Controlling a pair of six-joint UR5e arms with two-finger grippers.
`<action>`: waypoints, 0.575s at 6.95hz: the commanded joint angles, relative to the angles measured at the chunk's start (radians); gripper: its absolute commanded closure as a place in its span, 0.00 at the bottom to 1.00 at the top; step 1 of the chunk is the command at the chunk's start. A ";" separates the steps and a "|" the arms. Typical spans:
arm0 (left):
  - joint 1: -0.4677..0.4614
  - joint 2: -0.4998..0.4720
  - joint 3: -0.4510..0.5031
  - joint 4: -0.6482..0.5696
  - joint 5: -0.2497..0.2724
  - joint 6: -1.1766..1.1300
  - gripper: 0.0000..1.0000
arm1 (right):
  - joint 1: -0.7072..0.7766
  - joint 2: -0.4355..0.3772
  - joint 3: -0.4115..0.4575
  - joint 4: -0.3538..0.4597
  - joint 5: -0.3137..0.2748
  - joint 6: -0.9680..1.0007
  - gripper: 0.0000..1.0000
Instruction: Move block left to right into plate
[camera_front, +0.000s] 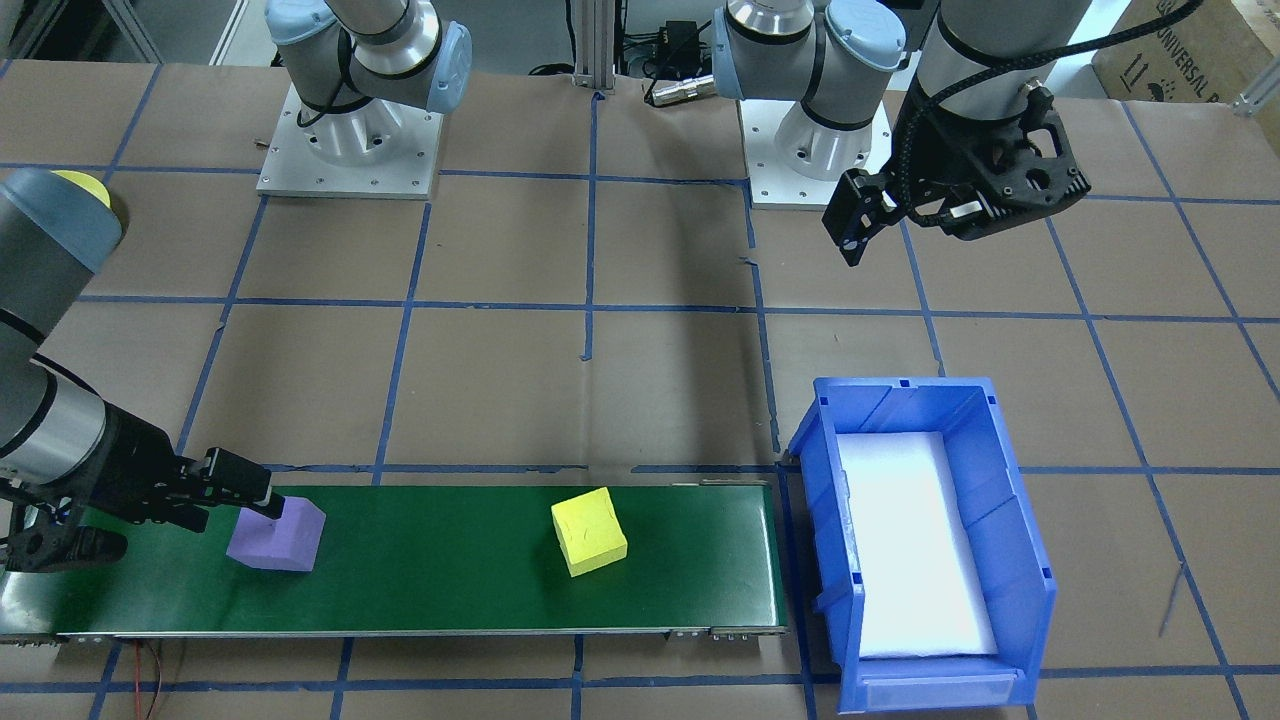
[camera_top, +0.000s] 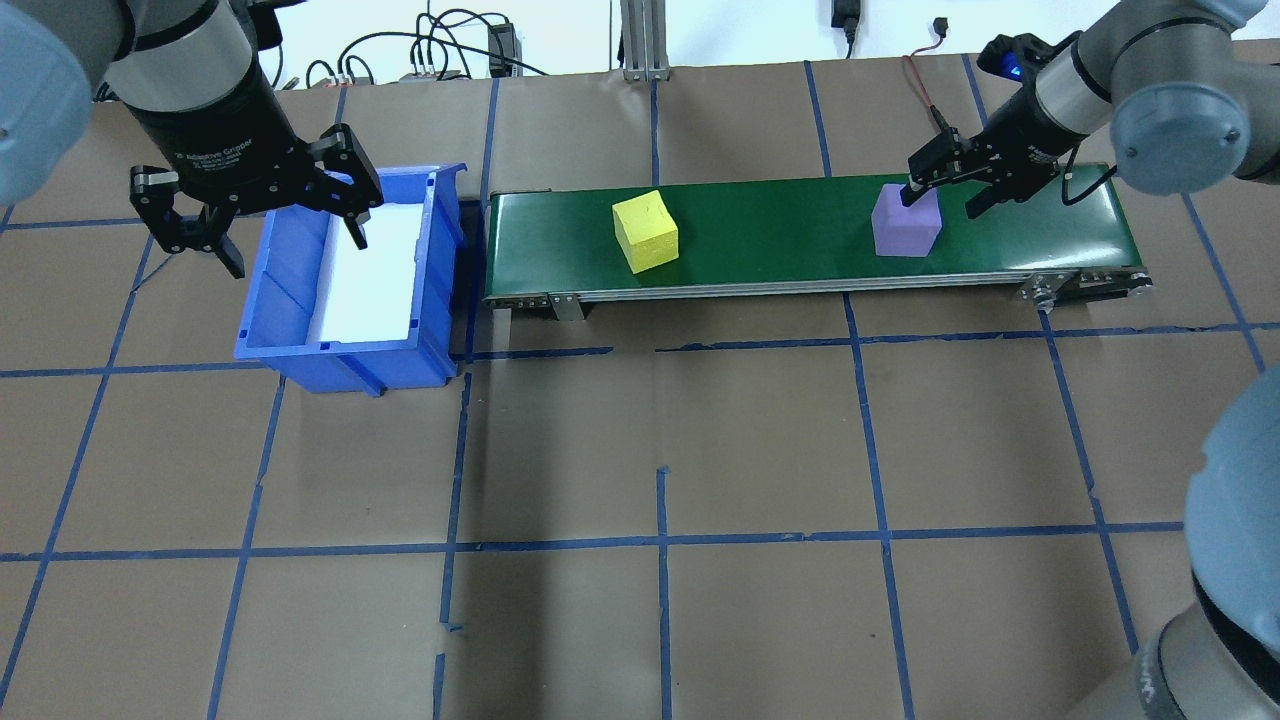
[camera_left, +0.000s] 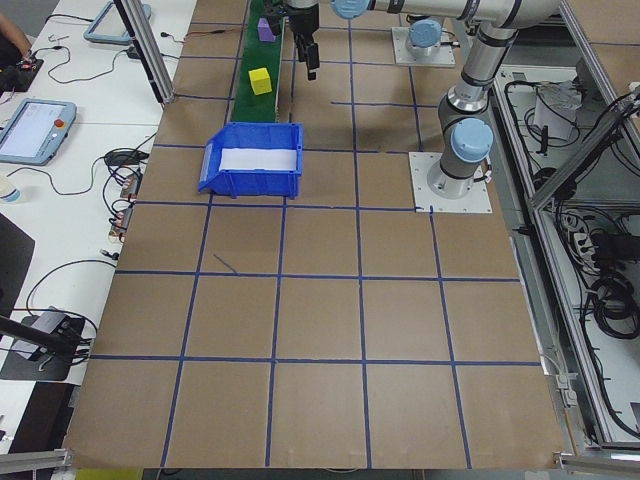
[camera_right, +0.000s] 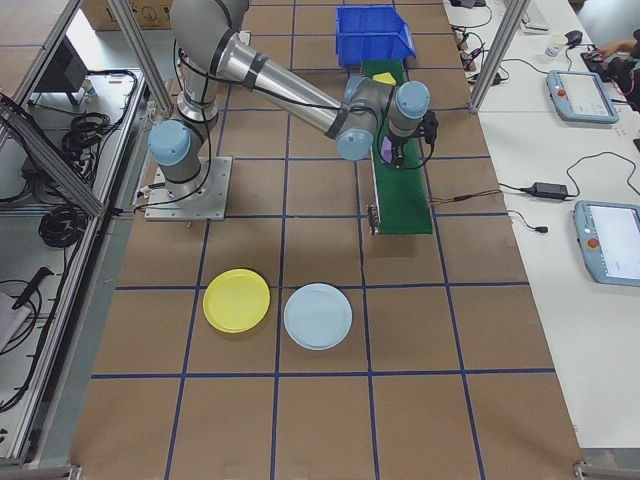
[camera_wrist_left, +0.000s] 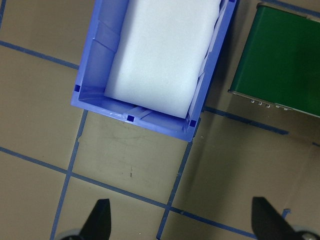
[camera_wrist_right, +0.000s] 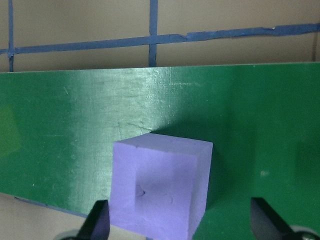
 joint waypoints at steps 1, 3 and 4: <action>0.007 -0.006 -0.011 0.006 -0.001 0.140 0.00 | 0.001 0.015 0.000 -0.029 -0.009 0.000 0.00; 0.028 -0.008 -0.014 0.026 -0.006 0.304 0.00 | 0.001 0.058 0.008 -0.039 -0.085 0.000 0.05; 0.031 -0.008 -0.029 0.028 -0.018 0.304 0.00 | 0.001 0.057 0.000 -0.039 -0.095 0.000 0.13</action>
